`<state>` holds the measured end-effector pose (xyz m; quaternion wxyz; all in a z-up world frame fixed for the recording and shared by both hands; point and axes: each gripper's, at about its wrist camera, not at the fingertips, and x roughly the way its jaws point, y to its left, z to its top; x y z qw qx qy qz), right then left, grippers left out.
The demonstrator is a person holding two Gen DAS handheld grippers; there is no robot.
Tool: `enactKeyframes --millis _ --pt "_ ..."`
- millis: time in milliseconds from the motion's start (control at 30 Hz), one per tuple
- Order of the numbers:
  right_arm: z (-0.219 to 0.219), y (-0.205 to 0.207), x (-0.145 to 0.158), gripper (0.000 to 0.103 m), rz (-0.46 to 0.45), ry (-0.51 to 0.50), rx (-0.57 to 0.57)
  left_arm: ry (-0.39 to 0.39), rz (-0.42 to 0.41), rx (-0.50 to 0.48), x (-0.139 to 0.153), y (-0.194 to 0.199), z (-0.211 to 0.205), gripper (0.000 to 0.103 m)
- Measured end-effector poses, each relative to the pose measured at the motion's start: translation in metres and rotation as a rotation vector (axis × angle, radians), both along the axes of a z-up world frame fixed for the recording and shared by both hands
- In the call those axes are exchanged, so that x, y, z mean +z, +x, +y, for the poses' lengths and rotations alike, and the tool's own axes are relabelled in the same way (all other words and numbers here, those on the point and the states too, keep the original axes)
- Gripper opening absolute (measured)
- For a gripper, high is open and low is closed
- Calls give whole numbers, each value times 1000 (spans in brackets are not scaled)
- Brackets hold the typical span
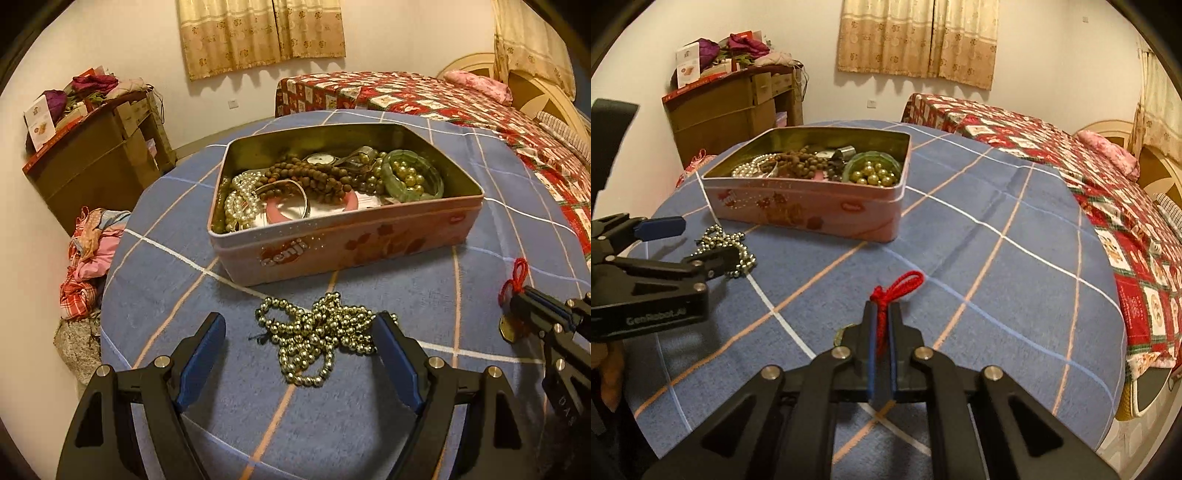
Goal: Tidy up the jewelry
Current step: 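Grasp the grey-green bead chain with the left gripper while the right holds the red tassel, then carry the bead chain with the left gripper while the right carries the red tassel over the tin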
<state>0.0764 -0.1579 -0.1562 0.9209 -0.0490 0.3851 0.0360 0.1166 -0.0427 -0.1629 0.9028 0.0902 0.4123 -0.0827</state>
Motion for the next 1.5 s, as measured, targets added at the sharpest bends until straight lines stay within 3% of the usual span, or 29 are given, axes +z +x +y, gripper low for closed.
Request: enactKeyframes --millis 100,133,267,400,467,667,1033,1300,1500 --pt "-1 0 0 7 4 1 0 -19 9 -26 -1 -1 0 78" --pt "0 0 0 7 4 0 -1 -34 9 -37 -1 -2 1 69" --pt "1 0 -1 7 3 -10 2 -78 13 -93 -1 -13 1 49" --pt "0 0 -2 7 6 -7 1 -59 12 -130 1 -21 -2 9" --pt "0 0 -2 7 6 -7 1 -59 6 -133 1 -23 0 5" --pt "0 0 -2 7 5 -6 1 -63 -27 -111 7 -29 10 4" --pt "-4 -4 16 7 -60 18 1 -114 -136 -74 52 -40 35 4" --pt "-8 -10 40 7 -135 11 -7 -68 -218 -53 76 -50 33 4" --pt "-8 -14 55 7 -174 17 -13 -77 -240 -64 85 -49 31 4"
